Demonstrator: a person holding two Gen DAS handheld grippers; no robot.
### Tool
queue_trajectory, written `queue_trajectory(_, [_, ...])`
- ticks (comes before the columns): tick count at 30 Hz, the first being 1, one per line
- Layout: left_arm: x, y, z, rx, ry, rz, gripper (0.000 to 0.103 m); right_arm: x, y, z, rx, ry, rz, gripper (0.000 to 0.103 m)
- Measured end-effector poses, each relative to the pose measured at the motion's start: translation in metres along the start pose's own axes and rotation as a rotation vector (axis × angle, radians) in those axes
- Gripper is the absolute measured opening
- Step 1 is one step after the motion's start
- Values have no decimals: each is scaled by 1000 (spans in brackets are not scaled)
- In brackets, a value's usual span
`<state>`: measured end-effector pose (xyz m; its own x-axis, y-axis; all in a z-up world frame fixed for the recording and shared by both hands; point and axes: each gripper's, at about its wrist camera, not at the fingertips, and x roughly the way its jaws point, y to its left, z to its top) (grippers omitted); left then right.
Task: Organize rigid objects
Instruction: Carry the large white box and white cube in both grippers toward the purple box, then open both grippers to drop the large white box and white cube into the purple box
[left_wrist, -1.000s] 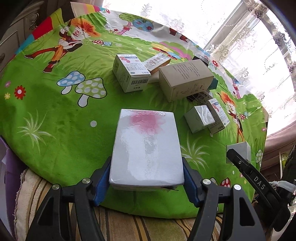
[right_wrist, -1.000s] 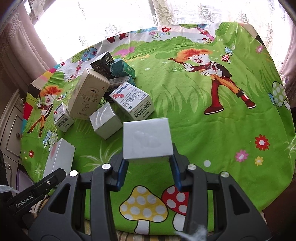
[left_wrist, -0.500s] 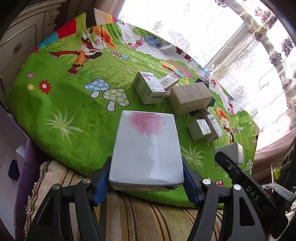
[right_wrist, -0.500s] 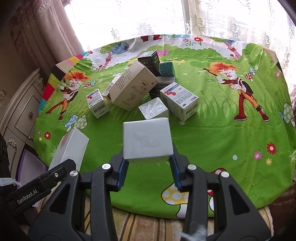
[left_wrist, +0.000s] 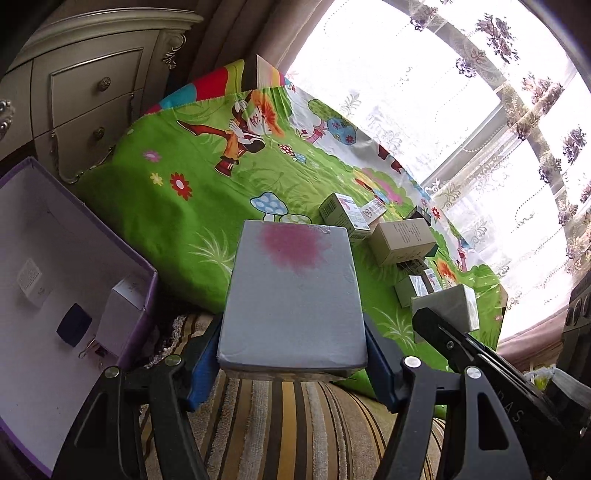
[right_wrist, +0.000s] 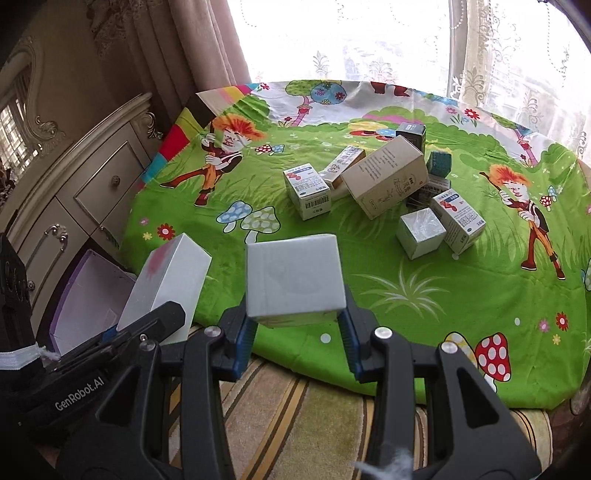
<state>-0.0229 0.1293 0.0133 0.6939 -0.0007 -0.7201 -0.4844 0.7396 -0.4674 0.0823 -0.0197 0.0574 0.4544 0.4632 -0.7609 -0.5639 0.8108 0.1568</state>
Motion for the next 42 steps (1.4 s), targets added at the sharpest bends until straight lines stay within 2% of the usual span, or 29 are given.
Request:
queue_trajectory(10, [-40,95,9,-172,-78,93,68,2,97,-12,-189,46,118,45])
queue_trajectory(21, [-58,192,12,-375,-124,223,68,25,157,-31,-354,144,159,45])
queue_trajectory(29, [-51,236,0,-527,-95,320,69,47,213,-63,-543,253,235,45])
queue_trajectory(36, [-49,254,-5,-587,-91,376,71,57,240,-77,-641,299,288,46])
queue_trajectory(38, [-49,256,-5,-592,-90,378,71,60,240,-77,-640,304,281,50])
queue_trajectory(42, [-48,257,-6,-596,-85,390,72,65,238,-75,-625,322,299,68])
